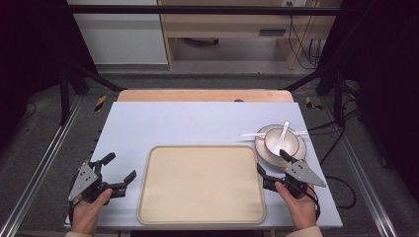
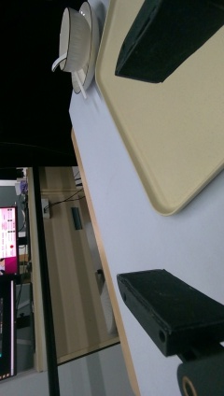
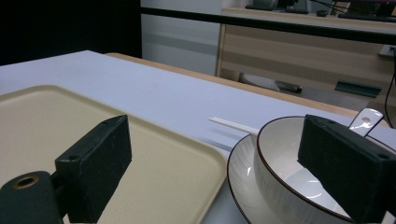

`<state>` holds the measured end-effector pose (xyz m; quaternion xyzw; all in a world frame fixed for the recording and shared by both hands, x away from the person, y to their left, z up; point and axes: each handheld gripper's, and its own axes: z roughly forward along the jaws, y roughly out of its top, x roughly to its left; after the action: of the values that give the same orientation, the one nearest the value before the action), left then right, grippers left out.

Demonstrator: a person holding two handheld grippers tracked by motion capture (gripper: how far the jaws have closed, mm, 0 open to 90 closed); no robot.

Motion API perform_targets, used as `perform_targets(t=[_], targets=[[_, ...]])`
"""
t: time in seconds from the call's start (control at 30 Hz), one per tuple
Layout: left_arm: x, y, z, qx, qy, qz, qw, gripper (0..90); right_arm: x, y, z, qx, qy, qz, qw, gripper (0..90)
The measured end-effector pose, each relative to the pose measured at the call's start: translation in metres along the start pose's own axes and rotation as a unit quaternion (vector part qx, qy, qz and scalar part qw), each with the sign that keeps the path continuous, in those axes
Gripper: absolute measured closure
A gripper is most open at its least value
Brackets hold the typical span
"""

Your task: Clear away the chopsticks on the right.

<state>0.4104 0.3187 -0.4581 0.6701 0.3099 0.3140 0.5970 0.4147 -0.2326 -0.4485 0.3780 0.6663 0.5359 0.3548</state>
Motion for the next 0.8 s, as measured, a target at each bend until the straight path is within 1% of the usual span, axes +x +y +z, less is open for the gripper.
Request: perform_targets(t=[0.03, 0.1, 0.2, 0.3, 0.33, 0.43, 0.47, 0.53, 0.57, 0.63, 0.67, 0.7, 0.73, 0.77, 0.8], targets=[[0.000, 0.000, 0.000, 0.002, 0.000, 0.000, 1.0000, 2.5, 0.000, 0.000, -0.001, 0.002, -0.002, -0.001, 1.0000, 10.2], [0.001, 0.000, 0.000, 0.004, 0.001, -0.001, 1.0000, 2.7, -0.001, 0.000, -0.002, 0.012, -0.005, -0.004, 0.9999, 14.6], [0.001, -0.001, 0.000, 0.008, 0.001, -0.002, 1.0000, 3.1, 0.000, 0.000, -0.003, 0.020, -0.001, -0.012, 0.9997, 18.2], [0.001, -0.001, 0.000, 0.010, 0.002, -0.006, 0.9999, 3.1, 0.003, 0.001, -0.003, 0.024, -0.002, -0.026, 0.9994, 18.2], [0.001, -0.001, 0.000, 0.011, 0.003, -0.008, 0.9999, 3.1, 0.004, 0.002, -0.003, 0.030, -0.002, -0.030, 0.9991, 18.5], [0.001, -0.001, -0.001, 0.012, 0.005, -0.009, 0.9999, 3.2, 0.007, 0.005, -0.004, 0.038, -0.008, -0.050, 0.9980, 21.9], [0.001, -0.001, -0.002, 0.013, 0.005, -0.009, 0.9999, 3.2, 0.007, 0.008, -0.006, 0.040, -0.011, -0.056, 0.9976, 25.1], [0.001, -0.001, -0.003, 0.015, 0.008, -0.006, 0.9998, 3.2, 0.007, 0.014, -0.011, 0.039, -0.013, -0.058, 0.9974, 34.7], [0.001, 0.000, -0.003, 0.016, 0.010, -0.005, 0.9998, 3.3, 0.006, 0.018, -0.014, 0.040, -0.019, -0.061, 0.9971, 37.7], [0.001, 0.000, -0.004, 0.016, 0.011, -0.005, 0.9998, 3.4, 0.001, 0.027, -0.018, 0.044, -0.035, -0.080, 0.9952, 44.3], [0.001, -0.001, -0.004, 0.016, 0.012, -0.005, 0.9998, 3.5, -0.006, 0.034, -0.021, 0.040, -0.045, -0.078, 0.9951, 47.3], [0.001, -0.001, -0.004, 0.016, 0.012, -0.005, 0.9998, 3.5, -0.010, 0.037, -0.023, 0.039, -0.048, -0.076, 0.9952, 50.9], [0.002, -0.001, -0.005, 0.018, 0.012, -0.005, 0.9997, 3.6, -0.018, 0.042, -0.024, 0.042, -0.056, -0.078, 0.9945, 54.4], [0.002, -0.001, -0.005, 0.018, 0.013, -0.006, 0.9997, 3.6, -0.027, 0.047, -0.025, 0.050, -0.066, -0.081, 0.9933, 57.2], [0.002, -0.001, -0.005, 0.017, 0.013, -0.006, 0.9997, 3.7, -0.037, 0.051, -0.025, 0.059, -0.071, -0.080, 0.9926, 60.4]])
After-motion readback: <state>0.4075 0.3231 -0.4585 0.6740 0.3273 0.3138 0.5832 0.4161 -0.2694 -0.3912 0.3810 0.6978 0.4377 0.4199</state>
